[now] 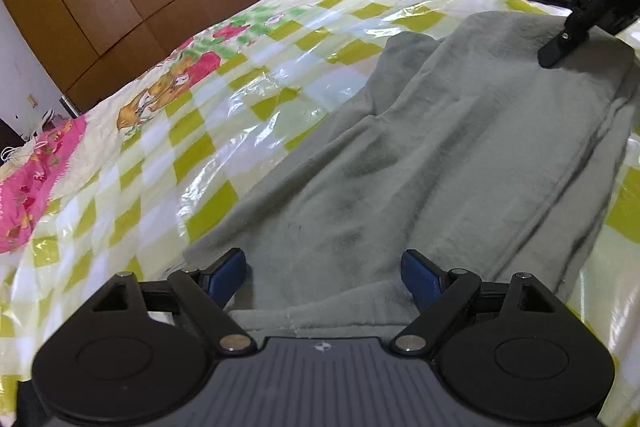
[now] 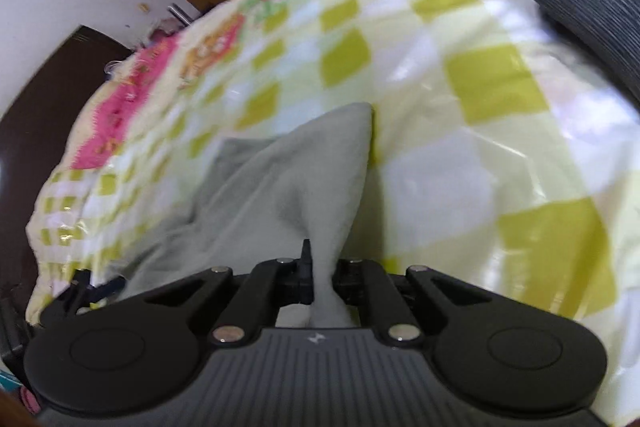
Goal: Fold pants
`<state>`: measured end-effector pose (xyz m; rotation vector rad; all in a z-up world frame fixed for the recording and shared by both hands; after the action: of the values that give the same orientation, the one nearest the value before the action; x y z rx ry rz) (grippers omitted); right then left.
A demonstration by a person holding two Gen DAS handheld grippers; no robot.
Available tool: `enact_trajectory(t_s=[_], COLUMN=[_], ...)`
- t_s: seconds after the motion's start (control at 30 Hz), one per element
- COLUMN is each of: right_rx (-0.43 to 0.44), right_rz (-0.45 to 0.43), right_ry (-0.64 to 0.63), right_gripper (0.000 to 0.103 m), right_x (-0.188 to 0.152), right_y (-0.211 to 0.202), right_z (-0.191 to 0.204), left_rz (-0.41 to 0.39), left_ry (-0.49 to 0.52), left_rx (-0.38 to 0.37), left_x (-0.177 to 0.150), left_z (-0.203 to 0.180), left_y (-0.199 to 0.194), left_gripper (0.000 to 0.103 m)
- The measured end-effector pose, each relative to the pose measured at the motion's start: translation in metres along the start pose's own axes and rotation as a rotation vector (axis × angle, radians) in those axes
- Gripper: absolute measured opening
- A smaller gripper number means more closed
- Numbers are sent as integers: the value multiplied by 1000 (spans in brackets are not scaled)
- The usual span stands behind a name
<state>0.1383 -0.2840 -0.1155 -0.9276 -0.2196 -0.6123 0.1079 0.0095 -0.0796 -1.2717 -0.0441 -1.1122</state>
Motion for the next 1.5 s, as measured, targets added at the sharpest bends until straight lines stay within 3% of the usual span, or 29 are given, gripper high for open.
enact_trajectory(t_s=[0.13, 0.23, 0.4, 0.53, 0.7, 0.83, 0.9, 1.03, 1.2, 1.27, 1.4, 1.5], right_rx=[-49, -89, -214, -294, -116, 92, 146, 135, 145, 154, 140, 142], right_rz=[-24, -17, -131, -225, -139, 8, 92, 167, 139, 137, 155, 129], right_ry=[-75, -124, -227, -316, -471, -526, -521, -479, -529, -563, -557, -517], right_gripper=[10, 15, 21, 21, 24, 23, 22, 23, 24, 25, 26, 26], right_x=[-4, -3, 6, 15, -3, -35, -50, -57, -52, -55, -60, -52], right_y=[-2, -2, -29, -50, -10, 54, 88, 139, 131, 126, 129, 114], right_z=[1, 7, 15, 33, 106, 170, 192, 203, 214, 220, 217, 208], left_rz=[32, 14, -69, -80, 83, 64, 46, -47, -135, -96, 116, 126], left_ry=[-13, -39, -64, -66, -127, -138, -134, -124, -175, -182, -162, -191], left_rx=[29, 50, 62, 56, 23, 47, 57, 78, 51, 33, -29, -38], left_x=[-13, -12, 6, 7, -29, -34, -30, -10, 13, 10, -23, -26], left_z=[12, 21, 24, 21, 17, 23, 26, 32, 33, 29, 11, 13], left_y=[-13, -28, -52, -50, -18, -34, -43, -65, -69, -53, -9, -11], left_gripper=[96, 96, 96, 96, 97, 96, 96, 96, 97, 97, 98, 98])
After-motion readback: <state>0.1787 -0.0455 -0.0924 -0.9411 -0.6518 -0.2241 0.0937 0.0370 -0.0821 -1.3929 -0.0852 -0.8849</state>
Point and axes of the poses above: each gripper's, at about its wrist camera, not at the fingertips, and y roughly the way its jaws point, z to its left, x to its top, the point moved 10 cm from there along y, roughly the way its jaws point, and after that the axes turned 3 degrees about z, right-handed, at the moved point
